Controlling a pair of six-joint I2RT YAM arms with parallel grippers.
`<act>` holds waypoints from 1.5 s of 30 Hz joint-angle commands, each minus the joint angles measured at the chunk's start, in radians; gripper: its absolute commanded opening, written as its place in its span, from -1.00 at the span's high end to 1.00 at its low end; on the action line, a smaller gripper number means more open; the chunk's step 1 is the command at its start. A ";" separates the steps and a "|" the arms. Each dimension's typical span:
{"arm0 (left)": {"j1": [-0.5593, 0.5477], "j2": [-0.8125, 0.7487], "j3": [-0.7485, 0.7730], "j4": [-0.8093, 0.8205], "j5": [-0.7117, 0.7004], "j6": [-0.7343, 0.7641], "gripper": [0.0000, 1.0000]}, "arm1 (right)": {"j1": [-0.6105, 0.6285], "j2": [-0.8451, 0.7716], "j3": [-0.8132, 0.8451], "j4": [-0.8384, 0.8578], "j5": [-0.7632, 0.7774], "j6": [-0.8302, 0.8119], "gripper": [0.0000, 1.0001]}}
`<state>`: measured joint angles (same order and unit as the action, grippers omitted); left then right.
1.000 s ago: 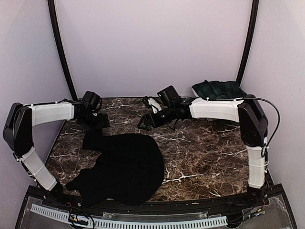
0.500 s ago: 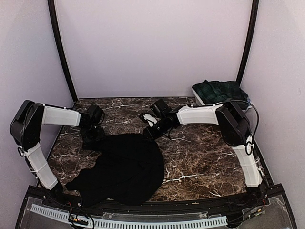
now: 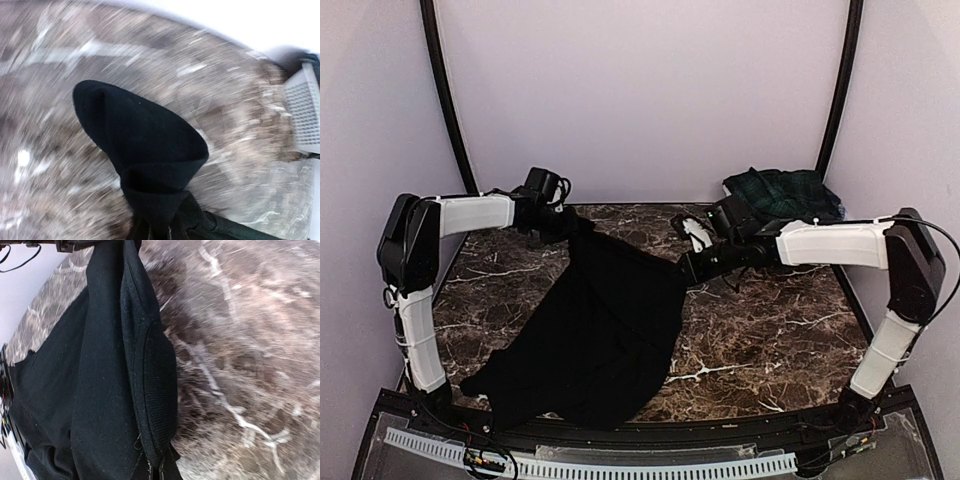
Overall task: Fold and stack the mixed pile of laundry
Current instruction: Adjust the crumpled T-shirt at the center of the board.
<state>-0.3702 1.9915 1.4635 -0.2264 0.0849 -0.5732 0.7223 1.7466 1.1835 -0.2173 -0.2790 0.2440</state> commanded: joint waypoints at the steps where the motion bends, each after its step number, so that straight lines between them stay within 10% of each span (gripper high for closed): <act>1: 0.013 0.032 0.216 0.087 0.094 0.147 0.75 | -0.045 -0.082 -0.119 0.077 0.071 0.065 1.00; 7: 0.035 0.193 0.604 -0.280 0.085 0.146 -0.49 | -0.113 -0.038 -0.075 0.042 0.163 0.099 1.00; 17: 0.001 -0.420 -0.399 -0.112 -0.066 -0.010 -0.98 | -0.167 -0.074 -0.216 0.067 0.162 0.090 1.00; 35: -0.110 -0.325 -0.556 -0.226 -0.156 -0.078 -0.57 | -0.122 -0.354 -0.433 -0.059 0.093 0.206 1.00; 45: -0.107 -0.057 -0.217 -0.237 -0.170 0.061 0.92 | 0.059 -0.491 -0.552 -0.135 0.134 0.395 1.00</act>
<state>-0.4812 1.8168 1.1000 -0.4572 -0.1089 -0.5987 0.7303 1.3079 0.6586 -0.3008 -0.1596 0.5465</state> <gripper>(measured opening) 0.176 0.011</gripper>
